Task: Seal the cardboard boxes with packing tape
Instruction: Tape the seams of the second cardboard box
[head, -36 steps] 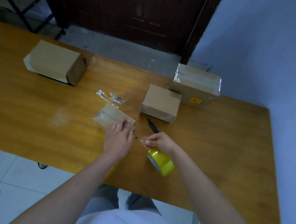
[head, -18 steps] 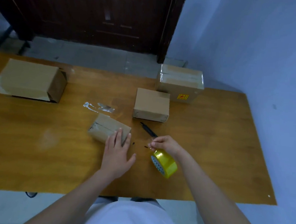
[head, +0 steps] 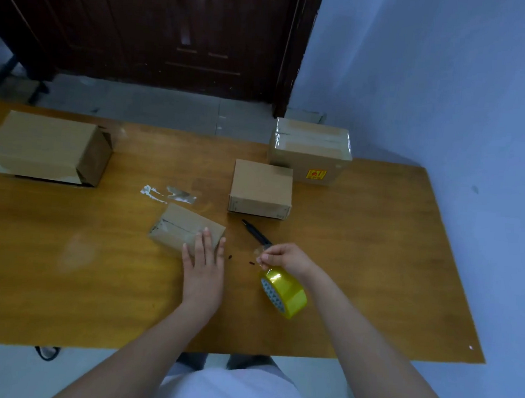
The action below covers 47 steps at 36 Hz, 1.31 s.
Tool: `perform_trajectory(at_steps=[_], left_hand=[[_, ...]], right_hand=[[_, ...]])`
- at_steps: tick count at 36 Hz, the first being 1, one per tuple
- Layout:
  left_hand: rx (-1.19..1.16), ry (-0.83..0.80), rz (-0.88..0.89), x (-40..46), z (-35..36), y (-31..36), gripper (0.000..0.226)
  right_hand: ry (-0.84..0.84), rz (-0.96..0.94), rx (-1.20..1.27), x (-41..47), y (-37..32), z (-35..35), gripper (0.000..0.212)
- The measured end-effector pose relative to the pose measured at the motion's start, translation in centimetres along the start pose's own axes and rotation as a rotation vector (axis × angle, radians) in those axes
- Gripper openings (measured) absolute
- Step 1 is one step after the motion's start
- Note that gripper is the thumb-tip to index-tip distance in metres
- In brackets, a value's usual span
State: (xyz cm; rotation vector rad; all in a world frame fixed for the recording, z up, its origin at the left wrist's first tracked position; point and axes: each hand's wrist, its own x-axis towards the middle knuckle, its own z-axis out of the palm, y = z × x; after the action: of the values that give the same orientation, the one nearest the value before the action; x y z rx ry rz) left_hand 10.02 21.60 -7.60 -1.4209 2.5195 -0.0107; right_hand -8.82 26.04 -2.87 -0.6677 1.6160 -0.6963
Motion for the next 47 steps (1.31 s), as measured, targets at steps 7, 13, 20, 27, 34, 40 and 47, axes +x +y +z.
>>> perform_trajectory(at_steps=[7,13,20,27,34,40,47], left_hand=[[0.179,0.072,0.024,0.2,1.7,-0.3,0.071],[0.324,0.142,0.049,0.4,2.2,-0.7,0.072],[0.375,0.016,0.094,0.1,1.9,-0.4,0.07],[0.117,0.084,0.114,-0.5,0.5,-0.8,0.104],[0.239,0.076,0.139,-0.4,0.4,-2.2,0.077],[0.169,-0.04,0.144,-0.8,-0.9,-1.7,0.065],[0.057,-0.056,0.422,2.0,-5.9,-6.3,0.119]], right_hand=[[-0.066,0.005,-0.003,0.4,0.2,-0.2,0.011],[-0.12,-0.015,-0.02,0.8,0.3,-0.3,0.013],[-0.16,-0.023,-0.051,1.0,0.0,-0.1,0.016],[-0.173,-0.027,-0.085,1.1,-0.1,-0.2,0.015],[-0.177,-0.025,-0.092,0.8,-0.4,-0.4,0.014],[-0.163,-0.02,-0.079,0.5,-0.6,-0.4,0.012],[-0.084,-0.029,-0.066,0.1,-1.2,-0.7,0.015]])
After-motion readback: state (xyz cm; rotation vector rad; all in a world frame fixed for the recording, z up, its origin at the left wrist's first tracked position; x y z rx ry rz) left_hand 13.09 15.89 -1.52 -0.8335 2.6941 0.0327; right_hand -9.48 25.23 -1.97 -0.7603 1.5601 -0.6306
